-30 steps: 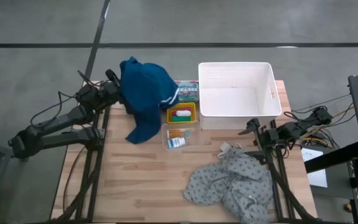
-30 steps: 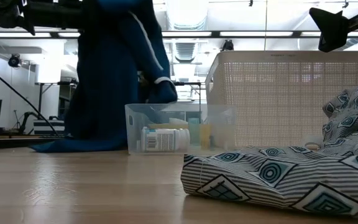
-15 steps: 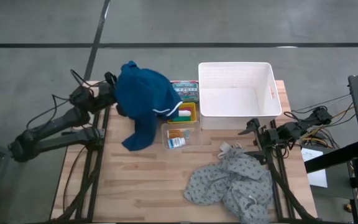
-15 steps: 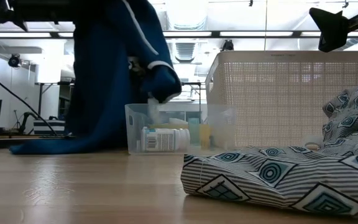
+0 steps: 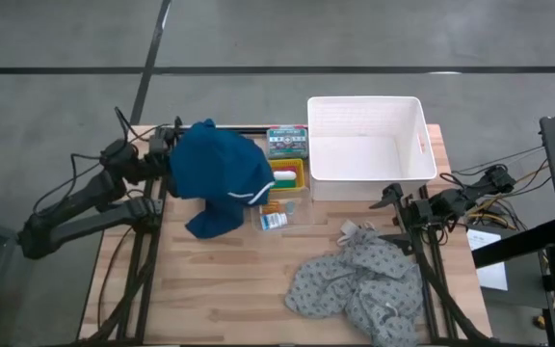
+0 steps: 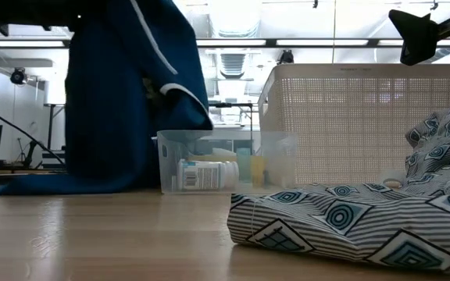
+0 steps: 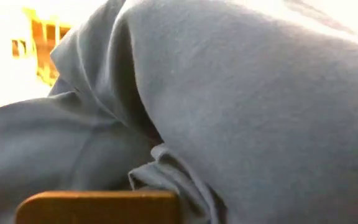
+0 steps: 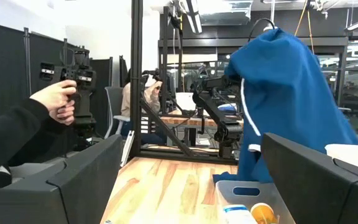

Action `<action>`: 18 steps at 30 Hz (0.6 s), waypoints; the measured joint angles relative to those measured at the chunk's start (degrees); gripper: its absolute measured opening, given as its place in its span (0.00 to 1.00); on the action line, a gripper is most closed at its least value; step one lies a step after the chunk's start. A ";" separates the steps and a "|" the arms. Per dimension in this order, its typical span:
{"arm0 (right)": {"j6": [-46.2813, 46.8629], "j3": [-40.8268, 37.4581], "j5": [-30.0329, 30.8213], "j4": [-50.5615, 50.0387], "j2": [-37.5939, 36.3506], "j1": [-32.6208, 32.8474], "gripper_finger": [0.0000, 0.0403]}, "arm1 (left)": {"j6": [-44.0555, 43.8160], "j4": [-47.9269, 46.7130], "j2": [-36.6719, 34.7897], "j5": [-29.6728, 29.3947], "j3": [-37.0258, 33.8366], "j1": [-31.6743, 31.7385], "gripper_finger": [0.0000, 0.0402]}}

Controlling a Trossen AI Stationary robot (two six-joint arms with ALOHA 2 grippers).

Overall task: Pick & Place Medicine items
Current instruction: Put the blue patient gown into the white bin

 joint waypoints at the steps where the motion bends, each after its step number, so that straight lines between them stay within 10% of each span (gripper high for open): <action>1: 0.00 0.00 0.00 0.00 0.00 -0.02 0.94 | -1.85 -1.21 -0.69 0.05 0.00 -0.15 0.11; 18: 0.00 0.00 0.00 0.00 -0.01 -0.02 0.94 | -20.10 -12.23 -5.80 2.40 -0.68 -12.95 0.11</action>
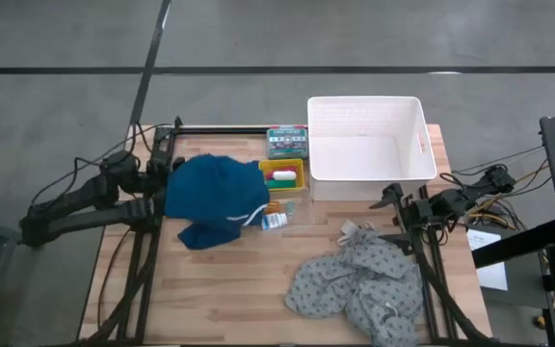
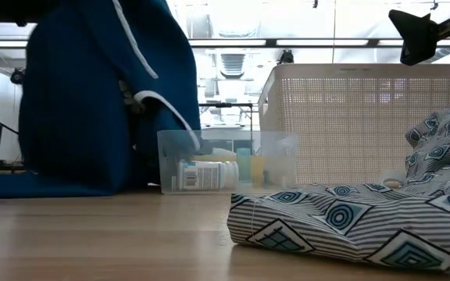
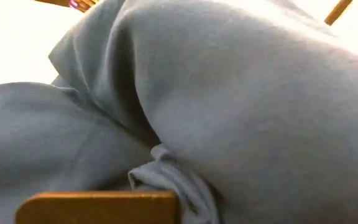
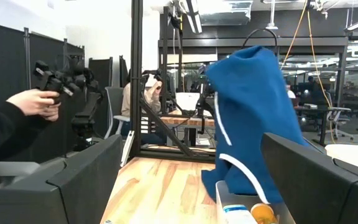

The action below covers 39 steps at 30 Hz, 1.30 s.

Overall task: Pick & Place Medicine items
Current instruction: Put the blue patient gown into the white bin

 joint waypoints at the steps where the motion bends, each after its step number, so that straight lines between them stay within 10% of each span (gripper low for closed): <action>1: 0.00 0.00 0.00 0.00 0.01 0.01 0.94 | -0.36 -0.01 0.00 -0.70 0.00 -1.78 0.11; 18: 0.00 0.01 0.00 0.00 0.01 0.02 0.94 | 0.93 9.17 9.72 -29.93 -2.75 -43.29 0.11; 39: 0.00 0.00 0.00 0.00 0.01 0.01 0.94 | 2.86 15.38 25.26 -100.70 2.68 -92.37 0.11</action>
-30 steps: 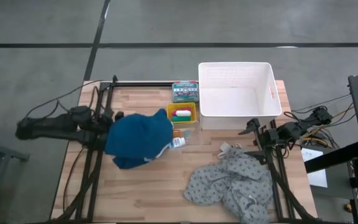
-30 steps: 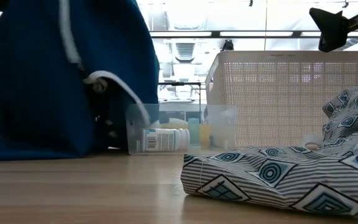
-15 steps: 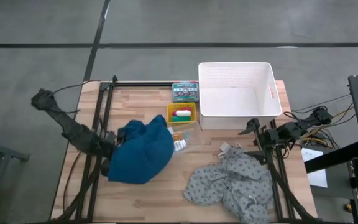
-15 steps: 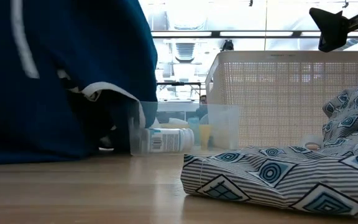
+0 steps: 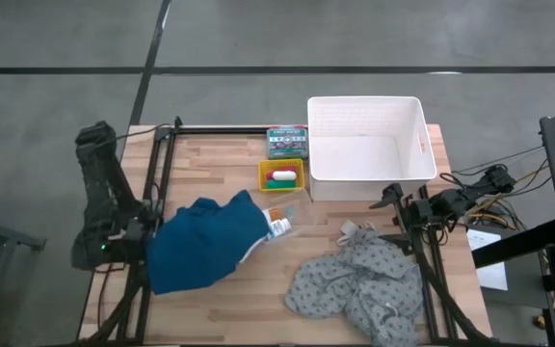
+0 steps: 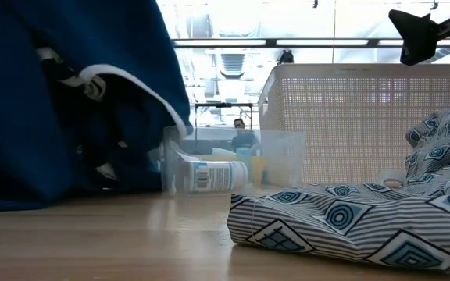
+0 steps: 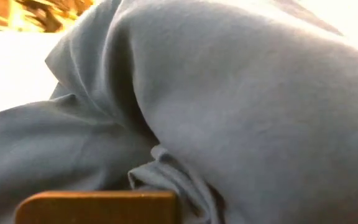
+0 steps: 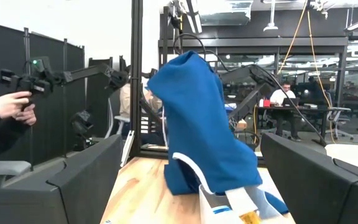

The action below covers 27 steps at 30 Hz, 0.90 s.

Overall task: Pick & Place Medicine items
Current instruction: Put the blue patient gown into the white bin

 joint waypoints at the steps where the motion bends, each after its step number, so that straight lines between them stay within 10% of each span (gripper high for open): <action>1: 0.00 0.00 0.00 0.00 0.00 0.01 0.94 | 0.00 0.00 0.65 -2.02 0.25 -0.95 0.11; 27: 0.00 0.00 0.00 0.00 0.00 0.00 0.94 | 13.62 -0.20 25.36 -1.69 21.42 -2.91 0.11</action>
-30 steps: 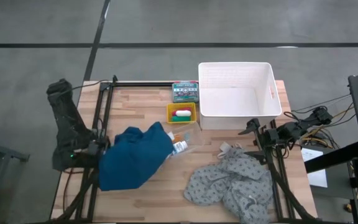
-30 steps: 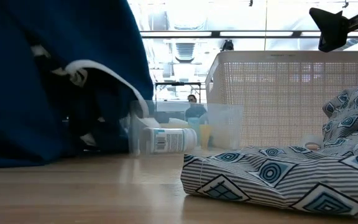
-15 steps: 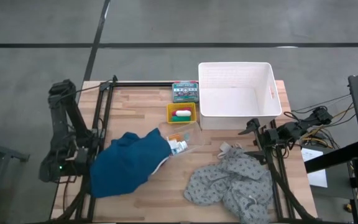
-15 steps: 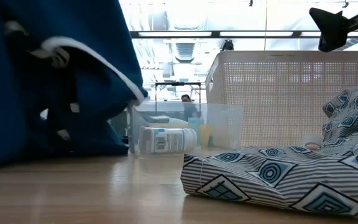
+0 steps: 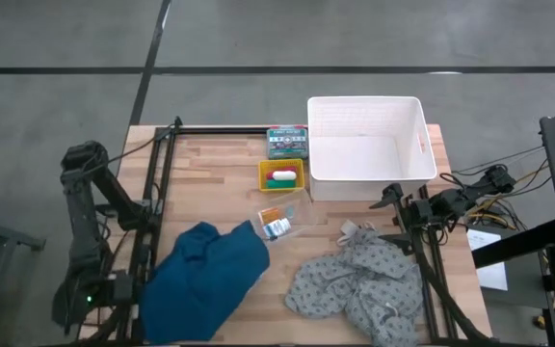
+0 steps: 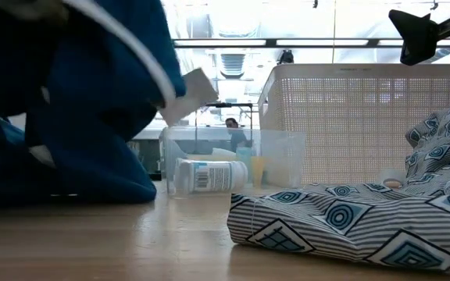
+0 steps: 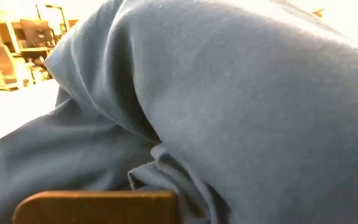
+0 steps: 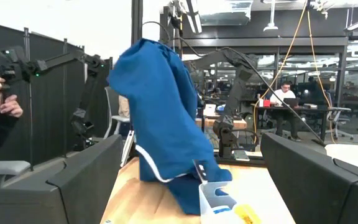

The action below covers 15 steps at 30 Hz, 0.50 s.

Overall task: Pick & Place Medicine items
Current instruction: Put the blue patient gown into the white bin

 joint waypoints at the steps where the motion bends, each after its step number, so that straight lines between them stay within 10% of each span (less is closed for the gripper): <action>1: 0.00 0.00 0.00 0.00 0.00 -0.01 0.94 | 0.57 0.00 1.08 -0.05 1.14 0.48 0.11; 15: 0.00 0.00 0.00 0.00 0.00 0.00 0.94 | -2.57 0.25 4.92 13.14 5.76 19.20 0.11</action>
